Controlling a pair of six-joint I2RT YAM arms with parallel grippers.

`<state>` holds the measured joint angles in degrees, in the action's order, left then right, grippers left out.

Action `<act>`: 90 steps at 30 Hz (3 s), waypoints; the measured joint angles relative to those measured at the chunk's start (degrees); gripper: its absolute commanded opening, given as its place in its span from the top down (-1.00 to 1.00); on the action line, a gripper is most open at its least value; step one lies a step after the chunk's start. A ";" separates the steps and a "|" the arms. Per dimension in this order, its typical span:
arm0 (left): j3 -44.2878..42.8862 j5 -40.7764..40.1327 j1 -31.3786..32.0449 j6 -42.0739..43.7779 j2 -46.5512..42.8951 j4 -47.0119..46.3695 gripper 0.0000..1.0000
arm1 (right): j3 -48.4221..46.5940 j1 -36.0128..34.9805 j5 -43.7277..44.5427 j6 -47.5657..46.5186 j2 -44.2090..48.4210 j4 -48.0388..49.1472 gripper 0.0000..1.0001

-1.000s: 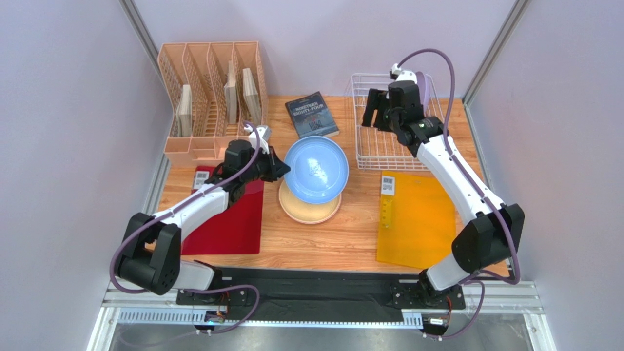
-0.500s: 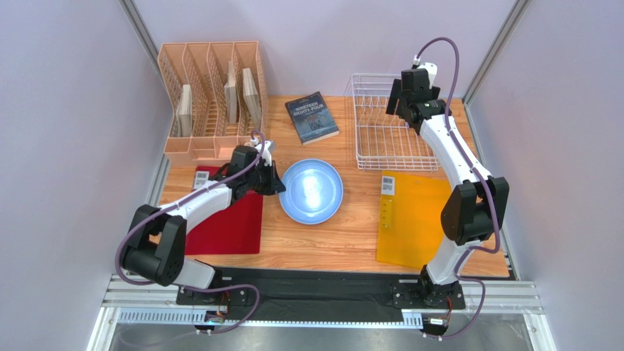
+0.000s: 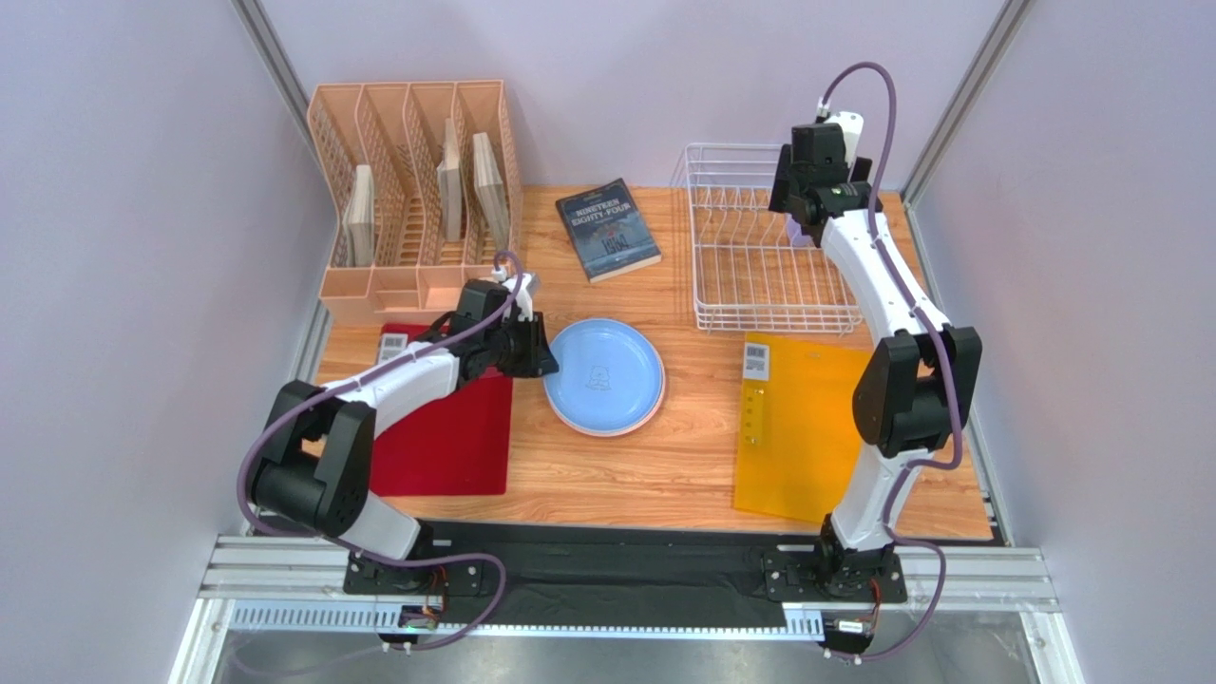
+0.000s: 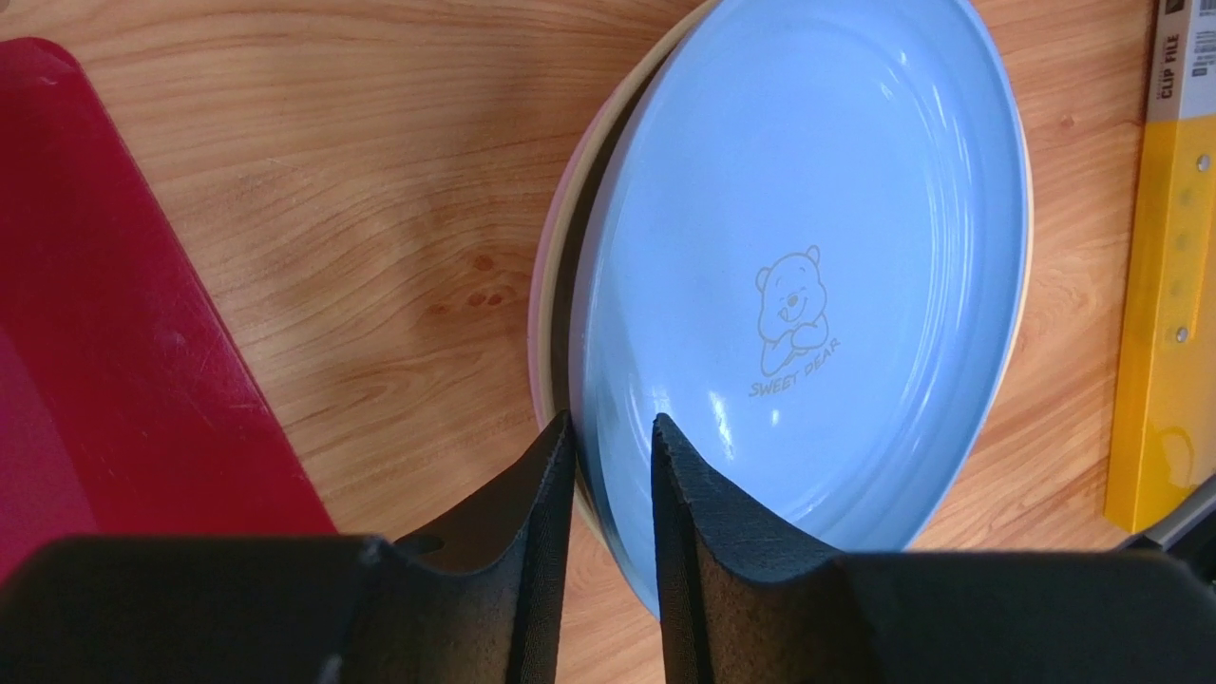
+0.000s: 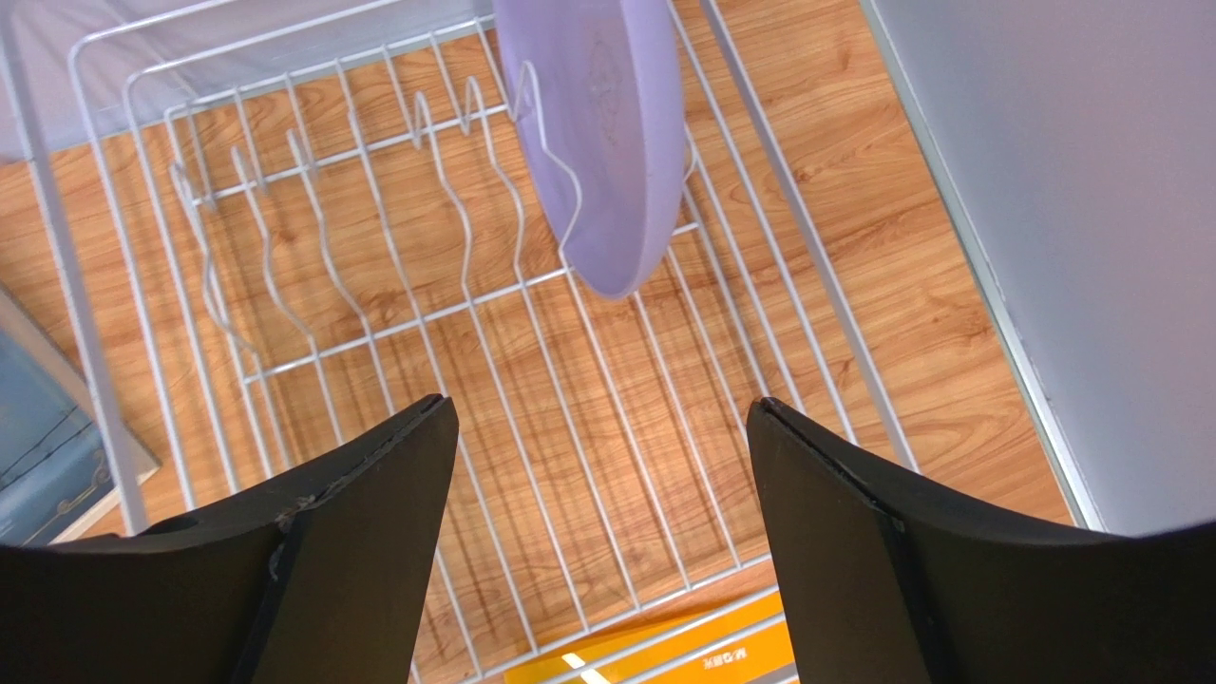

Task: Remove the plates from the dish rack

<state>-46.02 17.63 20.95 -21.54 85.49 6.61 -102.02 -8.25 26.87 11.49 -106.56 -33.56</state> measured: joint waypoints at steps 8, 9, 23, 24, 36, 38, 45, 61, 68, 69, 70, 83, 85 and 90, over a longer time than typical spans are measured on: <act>-1.46 -1.01 0.07 0.35 1.33 0.11 -0.41 | -2.58 1.60 2.67 -2.27 -2.80 0.33 -0.60; -1.53 -1.49 0.09 0.63 1.31 0.17 -0.60 | -2.95 1.62 2.99 -2.58 -3.04 0.46 -0.60; -1.38 -8.20 0.46 3.30 -11.08 -0.94 -0.99 | -18.84 4.96 5.57 -8.48 -19.30 3.52 -0.27; -0.81 -8.31 0.48 3.43 -13.14 -2.29 -0.99 | -18.93 5.27 5.49 -8.87 -20.24 3.56 -0.25; 0.74 -6.67 0.79 4.17 -18.60 -10.47 -0.99 | -18.95 6.14 4.46 -12.39 -23.02 3.89 1.00; 0.66 -6.88 0.79 4.42 -17.88 -10.47 -0.99 | -19.37 6.14 4.76 -12.35 -23.12 3.41 1.00; -1.75 -8.57 0.79 4.96 -13.97 -10.71 -0.99 | -17.73 4.44 10.10 -12.98 -21.97 4.33 1.00; -10.62 -5.99 0.79 3.80 -3.72 -13.66 -0.99 | -4.48 0.68 19.17 -14.27 4.13 9.29 1.00; -17.77 -1.07 0.79 1.62 3.30 -17.00 -0.99 | 8.00 0.55 6.54 -5.99 14.01 6.12 1.00; -18.84 -0.02 0.79 1.11 4.55 -17.97 -0.99 | 10.16 0.57 3.76 -4.50 15.43 5.81 1.00; -19.47 0.68 0.79 0.74 5.46 -18.67 -0.99 | 11.85 0.57 1.44 -3.26 16.61 5.60 0.99; -20.72 11.04 0.79 -9.03 14.03 -32.48 -0.99 | 26.45 0.31 -32.00 13.09 22.53 7.80 1.00; -20.72 12.02 0.79 -10.38 14.69 -34.77 -0.99 | 27.23 0.11 -34.53 14.25 22.53 8.79 1.00; -20.74 13.40 0.81 -12.98 17.40 -38.47 -0.99 | 29.27 -0.11 -40.52 16.96 22.53 11.78 1.00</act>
<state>-66.76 31.03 21.76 -34.52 102.89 -31.86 -72.75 -8.36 -13.65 28.45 -84.03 -21.78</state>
